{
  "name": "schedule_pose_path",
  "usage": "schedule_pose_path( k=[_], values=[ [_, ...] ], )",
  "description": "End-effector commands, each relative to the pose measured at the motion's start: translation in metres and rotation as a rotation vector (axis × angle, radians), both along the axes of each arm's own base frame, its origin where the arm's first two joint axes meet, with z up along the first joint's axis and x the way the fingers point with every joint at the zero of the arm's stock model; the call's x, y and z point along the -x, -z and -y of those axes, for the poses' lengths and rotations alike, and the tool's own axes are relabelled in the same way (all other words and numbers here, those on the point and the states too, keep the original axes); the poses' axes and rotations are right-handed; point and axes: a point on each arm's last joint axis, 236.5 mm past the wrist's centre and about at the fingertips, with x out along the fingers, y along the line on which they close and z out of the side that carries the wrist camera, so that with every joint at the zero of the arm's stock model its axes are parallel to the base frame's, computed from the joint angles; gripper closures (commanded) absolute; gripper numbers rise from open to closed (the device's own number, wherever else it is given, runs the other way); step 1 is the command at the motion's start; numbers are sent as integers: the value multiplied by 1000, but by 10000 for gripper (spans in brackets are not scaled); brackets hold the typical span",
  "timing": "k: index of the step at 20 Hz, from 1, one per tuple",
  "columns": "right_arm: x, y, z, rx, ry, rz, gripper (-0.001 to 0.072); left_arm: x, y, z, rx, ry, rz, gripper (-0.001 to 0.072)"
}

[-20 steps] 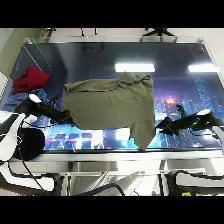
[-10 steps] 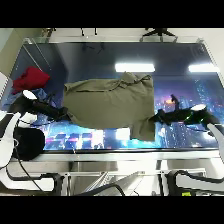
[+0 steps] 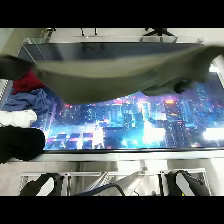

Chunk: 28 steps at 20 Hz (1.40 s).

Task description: Fold the shirts.

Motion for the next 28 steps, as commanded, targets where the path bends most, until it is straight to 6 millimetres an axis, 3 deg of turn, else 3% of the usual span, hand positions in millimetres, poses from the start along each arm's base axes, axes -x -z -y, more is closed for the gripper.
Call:
schedule_pose_path(
  k=[1,3,4,7,10,15,17,20,22,24,28],
  values=[
    [86,-127,-4,210,206,432,692,80,-124,-4,-112,-102,403,697],
    [92,-144,2,251,251,498,692,87,-135,-19,-166,-169,444,697],
    [84,-139,5,256,245,482,692,78,-127,-23,-174,-174,413,697],
    [24,-87,13,215,125,280,692,18,-63,-27,-155,-117,200,697],
    [-52,9,20,159,-37,-39,693,-57,34,-43,-134,-94,-54,697],
    [-154,168,-8,37,-248,-425,692,-146,204,-44,-130,-13,-352,696],
    [-195,231,-15,-17,-239,-526,692,-179,254,-42,-138,3,-394,696],
    [-246,320,-15,-117,-158,-648,693,-220,304,-45,-141,9,-442,697],
    [-260,360,-10,-165,-113,-712,693,-240,323,-47,-140,21,-457,696],
    [-263,381,-7,-175,-104,-748,693,-249,336,-47,-143,36,-472,696],
    [-243,414,7,-51,-96,-851,693,-237,373,-55,-173,19,-551,696]
  ],
)
